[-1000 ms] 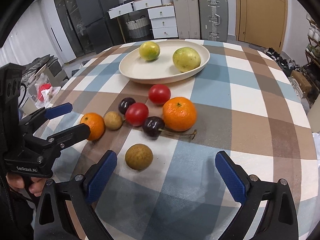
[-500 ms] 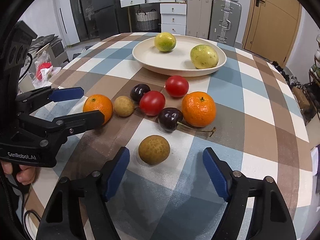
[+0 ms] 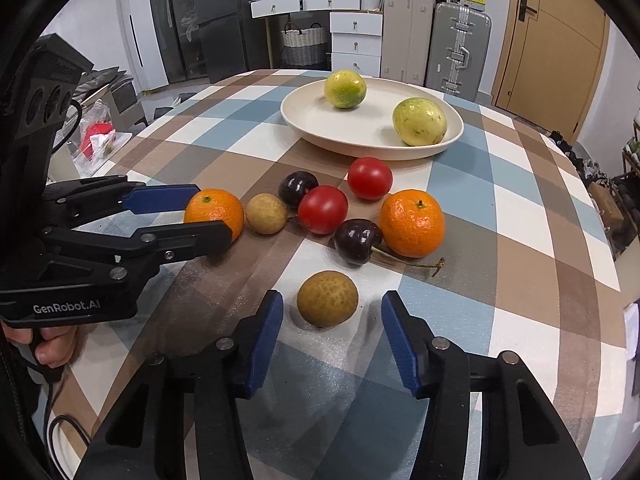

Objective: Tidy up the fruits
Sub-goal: 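Grasp the orange with the left gripper while the right gripper grasps the brown kiwi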

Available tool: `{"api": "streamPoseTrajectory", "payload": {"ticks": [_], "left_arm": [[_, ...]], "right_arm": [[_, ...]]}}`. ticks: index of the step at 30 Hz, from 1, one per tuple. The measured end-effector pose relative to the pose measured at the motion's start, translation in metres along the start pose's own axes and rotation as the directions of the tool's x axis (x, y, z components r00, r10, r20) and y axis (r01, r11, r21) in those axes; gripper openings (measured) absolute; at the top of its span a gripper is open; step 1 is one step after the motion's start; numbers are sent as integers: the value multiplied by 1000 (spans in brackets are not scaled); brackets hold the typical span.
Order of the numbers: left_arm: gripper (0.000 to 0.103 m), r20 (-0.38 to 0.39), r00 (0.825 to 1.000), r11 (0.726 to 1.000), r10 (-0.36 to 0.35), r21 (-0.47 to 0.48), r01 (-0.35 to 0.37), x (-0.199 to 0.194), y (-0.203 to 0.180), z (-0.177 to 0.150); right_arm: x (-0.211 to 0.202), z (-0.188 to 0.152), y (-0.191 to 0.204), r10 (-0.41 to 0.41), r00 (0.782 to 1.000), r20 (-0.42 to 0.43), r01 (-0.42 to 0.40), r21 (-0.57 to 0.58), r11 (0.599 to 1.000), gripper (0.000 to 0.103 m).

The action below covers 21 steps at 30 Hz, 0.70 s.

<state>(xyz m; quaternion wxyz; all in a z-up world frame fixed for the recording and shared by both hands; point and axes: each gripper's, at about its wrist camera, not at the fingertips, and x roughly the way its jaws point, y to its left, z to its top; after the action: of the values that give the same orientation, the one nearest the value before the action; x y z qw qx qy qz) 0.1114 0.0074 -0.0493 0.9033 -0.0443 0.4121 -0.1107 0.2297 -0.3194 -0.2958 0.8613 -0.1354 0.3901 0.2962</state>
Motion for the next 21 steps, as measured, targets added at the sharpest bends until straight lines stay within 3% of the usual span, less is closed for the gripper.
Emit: {"api": "streamPoseTrajectory", "payload": {"ticks": [10, 17, 21], "left_arm": [[39, 14, 1000, 1000, -10, 9, 10, -5, -2, -1], [39, 42, 999, 1000, -14, 5, 14, -11, -1, -1], [39, 56, 998, 1000, -13, -3, 13, -13, 1, 0]], "right_arm": [[-1, 0, 1, 28, 1000, 5, -28, 1, 1000, 44], [-3, 0, 1, 16, 1000, 17, -16, 5, 1000, 30], [-8, 1, -1, 23, 999, 35, -24, 13, 1000, 30]]}}
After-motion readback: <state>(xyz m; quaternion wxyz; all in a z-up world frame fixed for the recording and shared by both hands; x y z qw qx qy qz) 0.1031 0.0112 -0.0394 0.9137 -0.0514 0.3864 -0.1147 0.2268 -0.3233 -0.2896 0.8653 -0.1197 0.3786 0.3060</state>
